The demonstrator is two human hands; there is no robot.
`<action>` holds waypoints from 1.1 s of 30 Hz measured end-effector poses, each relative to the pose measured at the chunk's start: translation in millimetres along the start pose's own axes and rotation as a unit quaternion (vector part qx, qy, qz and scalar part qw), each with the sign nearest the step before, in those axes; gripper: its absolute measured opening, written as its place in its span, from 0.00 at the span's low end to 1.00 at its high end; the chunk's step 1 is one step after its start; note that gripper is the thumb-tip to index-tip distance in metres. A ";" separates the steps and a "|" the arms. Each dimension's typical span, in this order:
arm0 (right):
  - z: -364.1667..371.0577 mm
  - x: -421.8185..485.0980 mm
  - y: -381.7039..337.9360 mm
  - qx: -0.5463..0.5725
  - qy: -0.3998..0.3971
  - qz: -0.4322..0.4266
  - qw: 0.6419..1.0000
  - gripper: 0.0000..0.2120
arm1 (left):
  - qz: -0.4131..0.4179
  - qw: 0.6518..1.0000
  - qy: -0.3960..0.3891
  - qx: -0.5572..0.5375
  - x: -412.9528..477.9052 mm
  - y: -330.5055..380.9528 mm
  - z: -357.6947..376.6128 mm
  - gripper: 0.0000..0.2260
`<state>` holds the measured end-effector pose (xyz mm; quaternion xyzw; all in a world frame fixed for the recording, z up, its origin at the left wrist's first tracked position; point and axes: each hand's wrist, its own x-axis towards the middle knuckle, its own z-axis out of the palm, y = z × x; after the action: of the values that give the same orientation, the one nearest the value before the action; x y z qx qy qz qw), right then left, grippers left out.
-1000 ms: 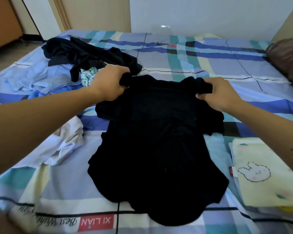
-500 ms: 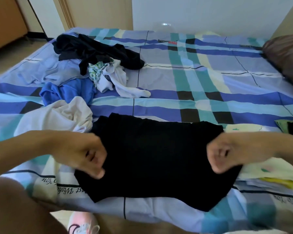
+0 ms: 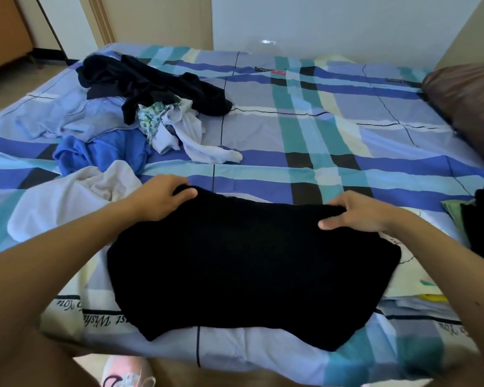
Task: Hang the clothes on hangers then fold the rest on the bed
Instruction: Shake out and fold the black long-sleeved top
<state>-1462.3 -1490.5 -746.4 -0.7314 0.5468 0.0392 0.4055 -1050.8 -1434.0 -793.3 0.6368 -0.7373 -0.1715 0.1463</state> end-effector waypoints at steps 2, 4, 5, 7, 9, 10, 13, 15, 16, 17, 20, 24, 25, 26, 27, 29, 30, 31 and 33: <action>0.2 -0.6 1.0 0.042 0.065 0.014 0.997 0.08 | -0.022 0.999 0.038 0.026 4.5 -9.3 -3.1 0.17; 3.6 2.8 1.7 0.043 0.108 0.046 0.992 0.14 | -0.086 0.989 0.052 0.110 5.7 -13.6 0.7 0.15; 4.4 4.5 1.5 0.021 0.107 0.060 0.992 0.18 | -0.105 0.978 0.069 0.165 5.6 -10.4 3.4 0.14; 0.7 4.5 0.3 0.001 0.069 0.084 0.994 0.25 | -0.079 0.967 0.115 0.212 2.7 9.1 6.4 0.17; -6.5 -1.5 -1.6 0.038 -0.005 0.094 0.995 0.28 | 0.027 0.981 0.123 0.148 -7.5 43.7 10.4 0.23; -9.7 -3.6 0.1 0.060 -0.038 0.093 0.993 0.30 | 0.080 0.985 0.101 0.115 -15.6 61.1 17.5 0.27; -11.2 -11.4 0.9 0.118 -0.084 0.087 0.986 0.31 | 0.158 0.980 -0.046 0.112 -45.5 97.2 56.9 0.36; -7.5 -13.7 -0.5 0.152 -0.076 0.085 0.982 0.29 | 0.141 0.967 -0.137 0.165 -58.3 105.1 78.7 0.41; -4.9 -15.2 -2.9 0.164 -0.071 0.083 0.980 0.28 | 0.130 0.962 -0.153 0.185 -59.6 106.2 83.9 0.41; -2.0 -16.7 -5.5 0.174 -0.067 0.082 0.979 0.26 | 0.122 0.962 -0.163 0.184 -58.7 106.9 83.8 0.41; 3.1 -25.3 -16.6 0.215 -0.054 0.082 0.972 0.22 | 0.085 0.974 -0.198 0.074 -51.5 112.0 63.4 0.38; -4.6 -38.4 -66.3 0.204 -0.043 0.042 0.977 0.19 | -0.047 0.946 -0.166 -0.273 -39.0 125.7 13.7 0.27; -4.7 -41.4 -86.6 0.188 -0.045 0.030 0.981 0.18 | -0.105 0.912 -0.177 -0.356 -36.1 126.6 0.3 0.27; -3.3 -44.6 -109.4 0.183 -0.048 0.012 0.982 0.17 | -0.151 0.878 -0.190 -0.413 -34.3 123.8 -13.1 0.28; -2.5 -46.8 -130.9 0.202 -0.055 -0.013 0.978 0.17 | -0.175 0.852 -0.191 -0.454 -32.8 119.9 -23.0 0.31; 0.1 -51.9 -174.7 0.270 -0.113 -0.065 0.954 0.21 | -0.180 0.817 -0.171 -0.520 -35.2 101.3 -41.8 0.34; 2.3 -55.5 -194.3 0.304 -0.146 -0.087 0.937 0.22 | -0.183 0.806 -0.164 -0.539 -38.3 88.6 -48.3 0.35; 4.6 -57.1 -208.4 0.328 -0.164 -0.108 0.924 0.22 | -0.190 0.801 -0.165 -0.543 -43.3 78.7 -55.0 0.35; 11.4 -52.8 -217.6 0.340 -0.158 -0.134 0.917 0.26 | -0.216 0.820 -0.159 -0.507 -51.9 60.1 -55.5 0.33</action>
<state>-1298.0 -1426.8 -607.8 -0.6004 0.3527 -0.0888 0.7122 -1072.6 -1378.5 -716.9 0.5798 -0.4031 -0.6466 0.2885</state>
